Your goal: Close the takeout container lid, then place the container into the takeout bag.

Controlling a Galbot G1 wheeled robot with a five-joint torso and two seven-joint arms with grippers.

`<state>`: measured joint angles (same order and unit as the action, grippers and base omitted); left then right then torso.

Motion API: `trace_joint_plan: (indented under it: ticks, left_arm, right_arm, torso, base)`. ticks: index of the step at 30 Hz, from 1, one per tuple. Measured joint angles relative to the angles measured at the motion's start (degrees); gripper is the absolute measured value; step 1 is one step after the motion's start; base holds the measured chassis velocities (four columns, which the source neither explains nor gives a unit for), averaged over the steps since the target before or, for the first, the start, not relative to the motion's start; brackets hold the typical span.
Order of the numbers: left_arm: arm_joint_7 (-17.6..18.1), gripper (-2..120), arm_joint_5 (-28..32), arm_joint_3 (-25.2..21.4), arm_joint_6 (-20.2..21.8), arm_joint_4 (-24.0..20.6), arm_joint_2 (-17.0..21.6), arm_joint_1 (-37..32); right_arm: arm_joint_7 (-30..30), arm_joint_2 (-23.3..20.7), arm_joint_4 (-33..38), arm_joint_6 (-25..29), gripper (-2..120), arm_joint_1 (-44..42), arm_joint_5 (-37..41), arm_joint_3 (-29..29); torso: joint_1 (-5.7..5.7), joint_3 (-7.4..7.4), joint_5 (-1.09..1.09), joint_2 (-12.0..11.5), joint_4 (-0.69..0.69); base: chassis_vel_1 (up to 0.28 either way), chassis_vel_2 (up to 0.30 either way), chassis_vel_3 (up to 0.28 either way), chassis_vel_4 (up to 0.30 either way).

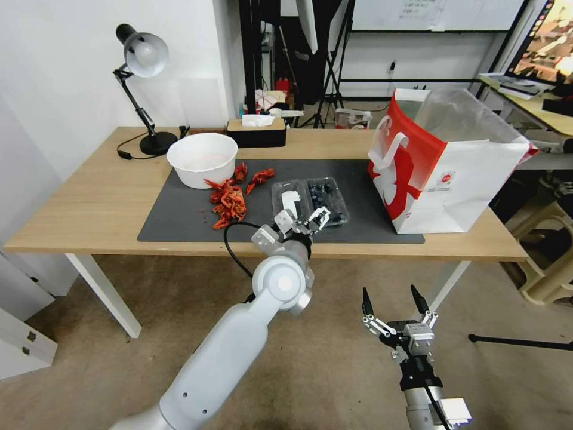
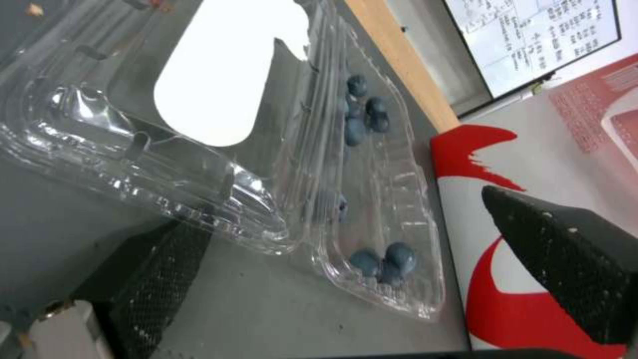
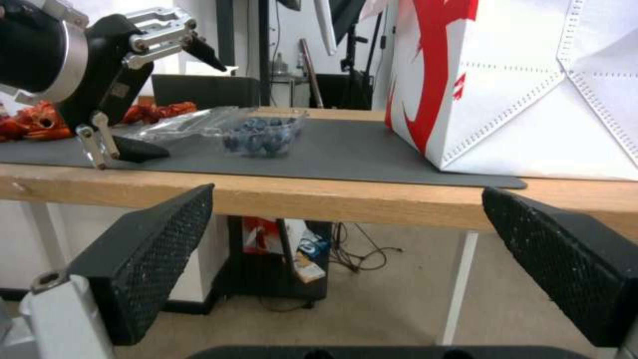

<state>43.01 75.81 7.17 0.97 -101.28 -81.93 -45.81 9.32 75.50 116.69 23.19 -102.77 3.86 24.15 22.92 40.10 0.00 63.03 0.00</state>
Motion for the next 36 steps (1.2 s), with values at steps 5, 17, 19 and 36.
trace_joint_plan:
  ticks: [5,17,19,36]
  left_arm:
    - [0.2,100,0.2,-0.4,0.0,0.2,-0.1,0.1]
    - [-0.7,100,0.5,-1.7,-2.2,-0.1,-0.8,-1.1]
    - [-1.4,100,0.5,-1.7,-2.7,-0.4,-1.0,-1.3]
    - [-7.8,100,-1.7,-1.2,-5.5,-1.7,-1.3,-1.9]
  right_arm:
    - [0.0,0.1,-0.2,0.1,100,-0.1,-0.1,0.0]
    - [0.0,0.4,-0.6,0.6,100,-0.2,-0.8,-0.2]
    - [0.0,0.5,-0.6,0.7,100,-0.3,-1.0,-0.2]
    - [-0.2,0.5,-0.7,1.4,100,-1.0,-1.6,-0.2]
  torso:
    - [0.00,0.00,0.00,0.0,0.00]
    - [-0.01,0.00,0.01,0.0,0.01]
    - [-0.01,0.00,0.01,0.0,0.01]
    - [-0.01,0.00,0.00,0.0,0.00]
  base:
    - [0.000,0.000,0.000,0.000]
    - [0.000,0.000,0.000,0.000]
    - [0.000,0.000,0.000,0.000]
    - [0.000,0.000,0.000,0.000]
